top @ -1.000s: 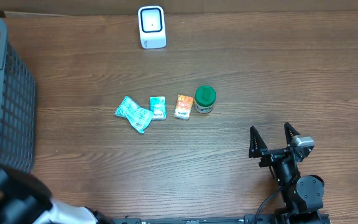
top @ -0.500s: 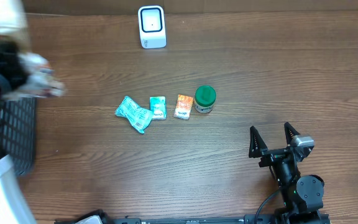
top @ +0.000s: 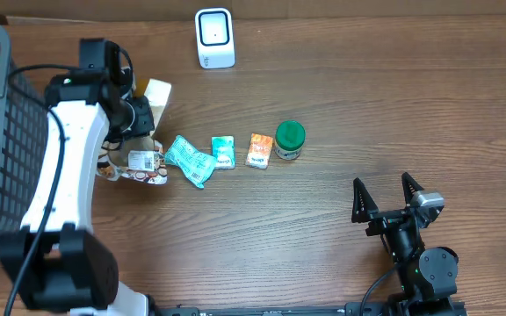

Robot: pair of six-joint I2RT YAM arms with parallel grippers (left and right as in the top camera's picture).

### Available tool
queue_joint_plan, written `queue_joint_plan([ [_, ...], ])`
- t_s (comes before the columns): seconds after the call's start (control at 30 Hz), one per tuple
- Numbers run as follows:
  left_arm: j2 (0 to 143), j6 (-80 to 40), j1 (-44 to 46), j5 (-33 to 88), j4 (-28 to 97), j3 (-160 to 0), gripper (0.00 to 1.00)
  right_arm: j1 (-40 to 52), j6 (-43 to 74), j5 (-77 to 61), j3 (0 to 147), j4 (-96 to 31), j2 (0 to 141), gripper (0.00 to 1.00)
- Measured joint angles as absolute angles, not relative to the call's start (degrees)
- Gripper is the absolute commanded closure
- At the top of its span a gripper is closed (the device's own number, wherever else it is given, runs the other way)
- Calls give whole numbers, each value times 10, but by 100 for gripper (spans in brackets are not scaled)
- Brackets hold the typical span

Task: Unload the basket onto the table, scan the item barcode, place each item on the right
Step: 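Carry the PanTree pouch out and drop it left of the snack bag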

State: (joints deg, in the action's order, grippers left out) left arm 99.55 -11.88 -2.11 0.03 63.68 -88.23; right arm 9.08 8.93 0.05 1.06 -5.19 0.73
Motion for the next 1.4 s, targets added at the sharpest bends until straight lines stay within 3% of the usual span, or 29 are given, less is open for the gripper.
queue_joint_plan([
  [0.43,1135,-114,-21,-37,605,-882,95,91,89,0,11,-52,7,0],
  [0.47,1142,-114,-21,-37,606,-882,93,91,90,0,11,-51,7,0],
  [0.6,1162,-112,-21,-27,607,-882,63,91,90,0,11,-52,7,0],
  [0.73,1164,-102,-21,-7,607,-882,46,91,90,0,11,-52,7,0],
  [1.1,1156,-86,-21,32,728,-990,43,91,89,1,11,-51,7,0],
  [1.4,1032,-75,-36,41,815,-1034,35,91,89,0,11,-52,7,0],
])
